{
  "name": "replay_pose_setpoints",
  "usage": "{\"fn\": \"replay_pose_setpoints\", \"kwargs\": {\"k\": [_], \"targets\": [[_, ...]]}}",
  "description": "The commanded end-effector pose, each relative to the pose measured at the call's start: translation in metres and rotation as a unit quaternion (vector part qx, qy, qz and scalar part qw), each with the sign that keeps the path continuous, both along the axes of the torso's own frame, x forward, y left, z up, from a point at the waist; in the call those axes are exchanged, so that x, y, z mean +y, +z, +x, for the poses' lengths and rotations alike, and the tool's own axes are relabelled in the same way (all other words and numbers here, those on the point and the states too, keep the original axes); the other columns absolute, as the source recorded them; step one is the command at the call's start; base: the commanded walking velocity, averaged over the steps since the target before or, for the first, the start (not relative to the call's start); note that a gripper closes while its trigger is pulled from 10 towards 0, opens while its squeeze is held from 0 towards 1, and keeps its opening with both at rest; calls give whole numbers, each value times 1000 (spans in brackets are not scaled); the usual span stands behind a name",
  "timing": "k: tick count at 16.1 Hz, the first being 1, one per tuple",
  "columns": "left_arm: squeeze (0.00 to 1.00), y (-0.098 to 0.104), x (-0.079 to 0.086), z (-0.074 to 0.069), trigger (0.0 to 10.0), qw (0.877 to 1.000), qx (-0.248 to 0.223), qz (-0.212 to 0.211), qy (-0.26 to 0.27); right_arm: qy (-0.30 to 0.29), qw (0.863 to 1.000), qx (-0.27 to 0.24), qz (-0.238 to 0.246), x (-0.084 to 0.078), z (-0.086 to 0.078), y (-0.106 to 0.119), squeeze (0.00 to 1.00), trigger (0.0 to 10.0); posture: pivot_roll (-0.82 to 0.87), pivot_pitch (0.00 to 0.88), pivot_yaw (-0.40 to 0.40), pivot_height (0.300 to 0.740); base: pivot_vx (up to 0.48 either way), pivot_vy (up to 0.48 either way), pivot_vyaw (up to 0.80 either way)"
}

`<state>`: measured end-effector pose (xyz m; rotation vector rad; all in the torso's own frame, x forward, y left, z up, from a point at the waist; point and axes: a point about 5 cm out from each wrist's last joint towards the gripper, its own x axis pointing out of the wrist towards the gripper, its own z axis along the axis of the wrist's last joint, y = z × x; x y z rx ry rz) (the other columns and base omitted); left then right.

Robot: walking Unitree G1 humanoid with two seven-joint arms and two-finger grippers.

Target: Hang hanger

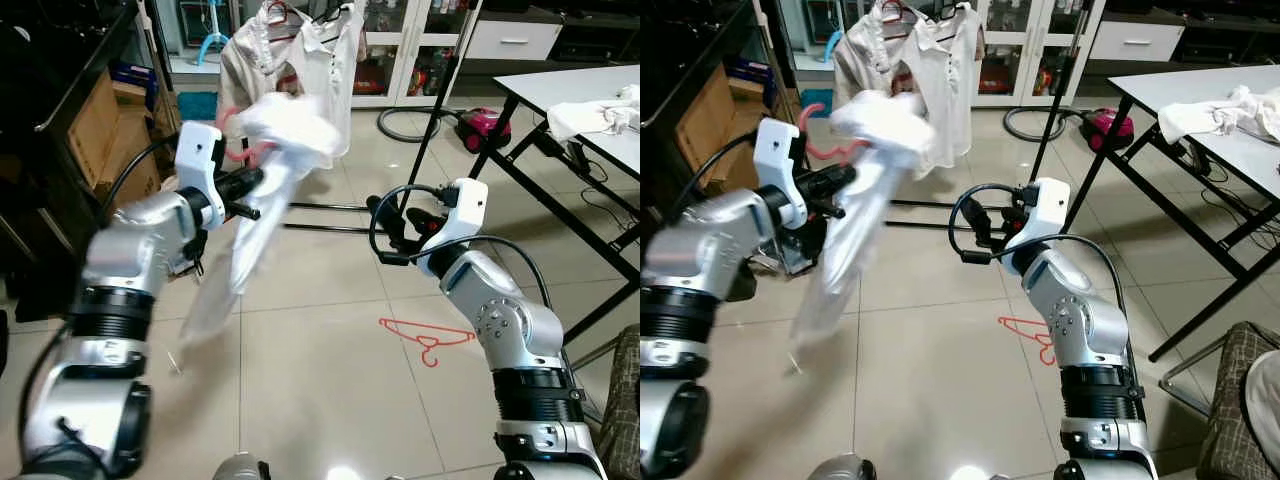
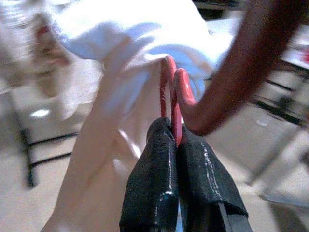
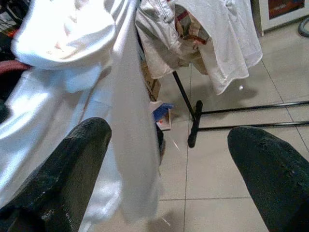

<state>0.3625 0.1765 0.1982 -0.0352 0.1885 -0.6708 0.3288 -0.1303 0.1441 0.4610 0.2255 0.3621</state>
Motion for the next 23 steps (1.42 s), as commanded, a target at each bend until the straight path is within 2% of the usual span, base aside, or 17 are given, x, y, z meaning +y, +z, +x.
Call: {"fn": "replay_pose_setpoints", "kwargs": {"k": [1, 3, 5, 6, 10, 15, 18, 20, 22, 23], "targets": [[0, 6, -7, -7, 10000, 997, -9, -3, -72, -1, 1000, -3, -10, -2, 0, -2, 0, 10000, 32, 0, -21, 740, 0, 0, 0], [0, 7, 0, -18, 10000, 985, 5, -6, -173, 6, 1000, -7, -13, 1, 0, -3, 0, 10000, 34, 0, -16, 740, 0, 0, 0], [0, 14, 4, -27, 10000, 968, 15, -16, -249, 12, 1000, -5, -10, 6, -1, -4, 0, 10000, 37, 0, -9, 740, 0, 0, 0], [0, 19, 8, -29, 10000, 961, 21, -33, -274, 15, 1000, -4, -8, 8, -1, -5, 0, 10000, 39, 0, -2, 740, 0, 0, 0], [0, 24, 13, -29, 10000, 954, 21, -35, -298, 15, 1000, -6, -8, 9, -1, -6, 0, 10000, 37, 0, 6, 740, 0, 0, 0], [0, 21, 14, -27, 10000, 955, 23, -45, -291, 16, 1000, -7, -9, 11, -2, -7, 0, 10000, 39, 0, 6, 740, 0, 0, 0], [0, 25, 14, -24, 10000, 959, 25, -80, -271, 17, 1000, -8, -8, 11, -1, -6, 0, 10000, 42, 0, 6, 740, 0, 0, 0], [0, 33, 16, -16, 10000, 959, 20, -178, -221, 15, 1000, -6, 0, 11, 0, -6, 0, 10000, 43, 0, 7, 740, 0, 0, 0], [0, 30, 17, -11, 10000, 961, 5, -211, -177, 16, 1000, -4, -1, 12, 0, -9, 0, 10000, 48, 0, 7, 740, 0, 0, 0], [0, 26, 16, -10, 10000, 958, 8, -235, -163, 18, 1000, -2, 0, 13, -1, -9, 0, 10000, 50, 0, 3, 740, 0, 0, 0]]}}
